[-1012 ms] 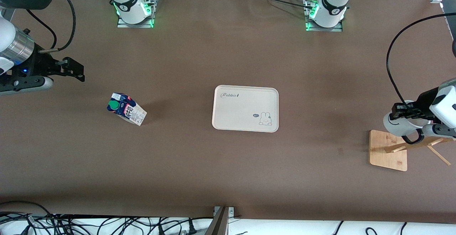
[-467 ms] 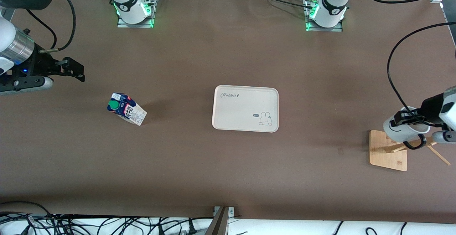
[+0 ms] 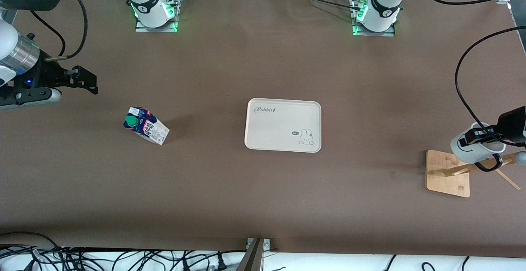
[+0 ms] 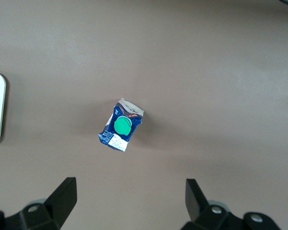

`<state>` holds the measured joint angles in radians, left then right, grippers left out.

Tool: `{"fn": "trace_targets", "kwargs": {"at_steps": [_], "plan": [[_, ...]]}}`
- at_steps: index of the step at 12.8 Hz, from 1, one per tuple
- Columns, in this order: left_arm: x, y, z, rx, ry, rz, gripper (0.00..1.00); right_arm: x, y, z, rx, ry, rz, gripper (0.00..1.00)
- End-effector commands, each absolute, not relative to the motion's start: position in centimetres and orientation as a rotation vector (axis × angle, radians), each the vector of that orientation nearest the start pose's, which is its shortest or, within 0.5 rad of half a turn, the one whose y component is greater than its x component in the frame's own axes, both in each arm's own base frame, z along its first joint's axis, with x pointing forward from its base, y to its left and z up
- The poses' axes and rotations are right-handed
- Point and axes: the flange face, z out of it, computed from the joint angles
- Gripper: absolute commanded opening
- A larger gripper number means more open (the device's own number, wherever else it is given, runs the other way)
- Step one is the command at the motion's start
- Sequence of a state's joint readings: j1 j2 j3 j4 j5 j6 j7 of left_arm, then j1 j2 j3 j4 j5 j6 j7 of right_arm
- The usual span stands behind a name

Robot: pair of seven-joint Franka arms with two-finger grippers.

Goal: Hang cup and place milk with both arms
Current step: 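Hook the mug handle onto a stand peg with the left gripper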

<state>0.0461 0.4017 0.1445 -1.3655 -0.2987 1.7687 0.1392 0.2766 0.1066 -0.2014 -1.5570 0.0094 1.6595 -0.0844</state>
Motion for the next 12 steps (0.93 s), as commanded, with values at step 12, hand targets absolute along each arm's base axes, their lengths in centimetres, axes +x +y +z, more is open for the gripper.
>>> {"fn": "trace_targets", "kwargs": {"at_steps": [12], "plan": [[68.6,8.9,49.5,-3.361,0.060,-0.225,0.00,59.1,5.2,58.5,-3.161,-0.246,-0.011,1.00]]}}
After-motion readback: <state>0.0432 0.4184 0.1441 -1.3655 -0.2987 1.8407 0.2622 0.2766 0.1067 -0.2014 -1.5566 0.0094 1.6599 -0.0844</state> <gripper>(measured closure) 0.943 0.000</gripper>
